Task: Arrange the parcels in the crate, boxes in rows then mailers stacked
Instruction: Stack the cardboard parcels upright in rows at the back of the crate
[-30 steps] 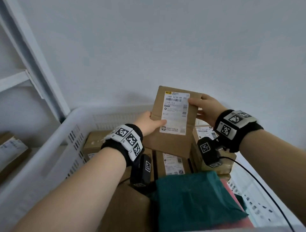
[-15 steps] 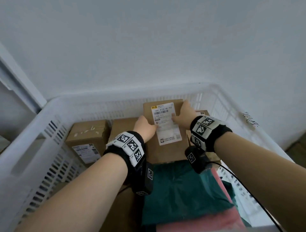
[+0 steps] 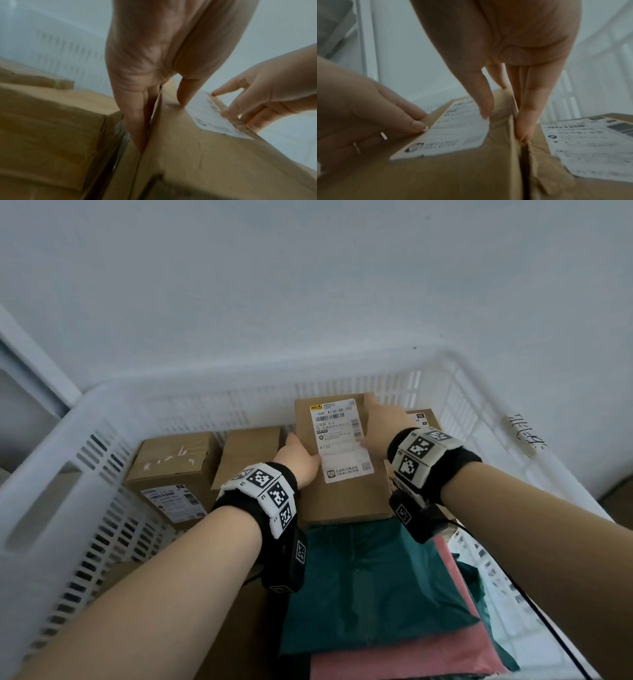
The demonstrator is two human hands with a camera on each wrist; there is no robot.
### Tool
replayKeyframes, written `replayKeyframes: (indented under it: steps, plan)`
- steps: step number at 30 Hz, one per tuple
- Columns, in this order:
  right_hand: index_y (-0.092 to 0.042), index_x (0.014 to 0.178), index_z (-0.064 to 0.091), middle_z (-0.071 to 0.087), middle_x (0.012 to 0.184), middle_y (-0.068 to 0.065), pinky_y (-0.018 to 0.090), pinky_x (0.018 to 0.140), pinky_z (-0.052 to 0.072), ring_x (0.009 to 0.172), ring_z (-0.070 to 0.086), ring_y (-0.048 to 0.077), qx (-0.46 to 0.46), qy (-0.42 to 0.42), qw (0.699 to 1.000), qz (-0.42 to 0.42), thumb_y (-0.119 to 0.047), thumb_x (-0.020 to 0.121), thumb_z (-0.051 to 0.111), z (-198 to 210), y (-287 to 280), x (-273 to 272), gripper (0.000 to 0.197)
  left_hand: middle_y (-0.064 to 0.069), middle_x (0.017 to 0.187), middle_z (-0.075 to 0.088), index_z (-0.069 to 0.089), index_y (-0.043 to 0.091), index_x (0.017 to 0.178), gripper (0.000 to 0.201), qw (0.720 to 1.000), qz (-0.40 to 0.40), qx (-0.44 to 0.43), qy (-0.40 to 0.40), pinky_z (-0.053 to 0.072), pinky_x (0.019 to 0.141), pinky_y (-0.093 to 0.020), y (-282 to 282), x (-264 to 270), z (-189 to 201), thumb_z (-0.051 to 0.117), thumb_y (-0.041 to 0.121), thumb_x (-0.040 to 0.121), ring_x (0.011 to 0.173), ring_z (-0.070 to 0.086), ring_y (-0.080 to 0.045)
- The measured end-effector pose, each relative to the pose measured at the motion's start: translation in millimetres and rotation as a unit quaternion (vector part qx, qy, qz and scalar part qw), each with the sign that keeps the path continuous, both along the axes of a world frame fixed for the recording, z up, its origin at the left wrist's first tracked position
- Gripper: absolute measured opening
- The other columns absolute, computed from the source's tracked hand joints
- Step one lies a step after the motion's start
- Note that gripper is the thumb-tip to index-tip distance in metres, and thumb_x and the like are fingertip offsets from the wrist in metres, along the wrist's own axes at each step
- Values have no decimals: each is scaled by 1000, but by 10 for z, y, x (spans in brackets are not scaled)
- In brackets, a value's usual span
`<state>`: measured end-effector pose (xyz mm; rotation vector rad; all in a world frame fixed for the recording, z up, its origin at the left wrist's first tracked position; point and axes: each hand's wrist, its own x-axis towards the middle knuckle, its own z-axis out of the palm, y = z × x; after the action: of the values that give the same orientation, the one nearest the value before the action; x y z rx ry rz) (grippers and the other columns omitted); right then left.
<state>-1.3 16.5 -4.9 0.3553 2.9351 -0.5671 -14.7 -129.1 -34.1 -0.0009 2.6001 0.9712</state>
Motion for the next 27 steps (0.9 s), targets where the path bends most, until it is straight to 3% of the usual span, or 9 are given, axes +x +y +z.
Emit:
replayKeyframes:
  steps: [3, 5, 7, 8, 9, 12, 23, 25, 27]
  plan:
    - [-4, 115, 54, 65, 113, 12, 29, 74, 49, 98, 62, 26, 89, -64, 991, 73, -6, 90, 53, -59, -62, 46, 25, -14, 145, 44, 9, 6, 151, 71, 1000, -15, -15, -19, 43, 100, -33, 0, 18, -64, 50, 23, 96, 127, 49, -29]
    - [-4, 93, 58, 65, 115, 13, 28, 77, 48, 96, 60, 25, 131, -81, 983, 100, -9, 93, 51, -68, -89, 81, 9, -14, 143, 46, 4, 6, 152, 76, 999, -33, -35, -13, 44, 96, -31, 2, 46, -93, 51, 22, 95, 125, 51, -28]
    - [-9, 80, 52, 62, 119, 13, 28, 77, 47, 91, 54, 23, 144, -85, 981, 96, -15, 92, 53, -57, -105, 107, 14, -14, 142, 47, 0, 6, 153, 80, 997, -54, -49, -10, 45, 95, -30, -6, 61, -99, 53, 23, 95, 124, 52, -27]
    - [-8, 88, 56, 57, 124, 13, 31, 82, 47, 98, 53, 25, 147, -94, 981, 89, -23, 91, 57, -58, -113, 110, 15, -14, 142, 47, -1, 7, 153, 81, 997, -62, -50, -12, 45, 95, -30, -17, 58, -97, 53, 24, 94, 124, 52, -27]
    - [-7, 104, 58, 49, 131, 13, 36, 90, 45, 112, 49, 27, 154, -105, 979, 85, -33, 88, 61, -71, -119, 108, 30, -13, 143, 46, -1, 8, 153, 83, 996, -69, -50, -15, 45, 96, -30, -32, 49, -98, 54, 25, 94, 125, 51, -27]
    - [-8, 135, 46, 26, 147, 11, 48, 110, 33, 139, 21, 31, 174, -156, 967, 101, -54, 82, 59, -155, -156, 77, 71, -9, 148, 42, -3, 12, 153, 87, 996, -84, -37, -21, 43, 101, -30, -99, 30, -127, 57, 27, 92, 129, 49, -25]
    - [-4, 150, 15, 0, 160, 9, 46, 118, 21, 148, 3, 24, 157, -129, 972, 117, -63, 85, 46, -342, -122, 82, 93, -7, 153, 35, -4, 14, 153, 91, 995, -94, -46, -4, 38, 109, -31, -140, -1, -208, 59, 31, 90, 135, 42, -24]
    - [-4, 151, 13, -1, 160, 8, 47, 118, 20, 148, 3, 23, 155, -126, 973, 116, -62, 85, 46, -331, -134, 95, 94, -7, 150, 40, 6, 13, 153, 87, 995, -85, -48, 12, 39, 109, -32, -131, 17, -207, 62, 31, 88, 133, 44, -24]
    - [-6, 151, 15, 1, 160, 9, 47, 118, 21, 148, 5, 24, 150, -123, 974, 120, -63, 84, 47, -331, -123, 92, 93, -8, 141, 50, 30, 12, 146, 73, 993, -83, -72, 52, 43, 105, -35, -108, 48, -169, 65, 31, 85, 126, 50, -25]
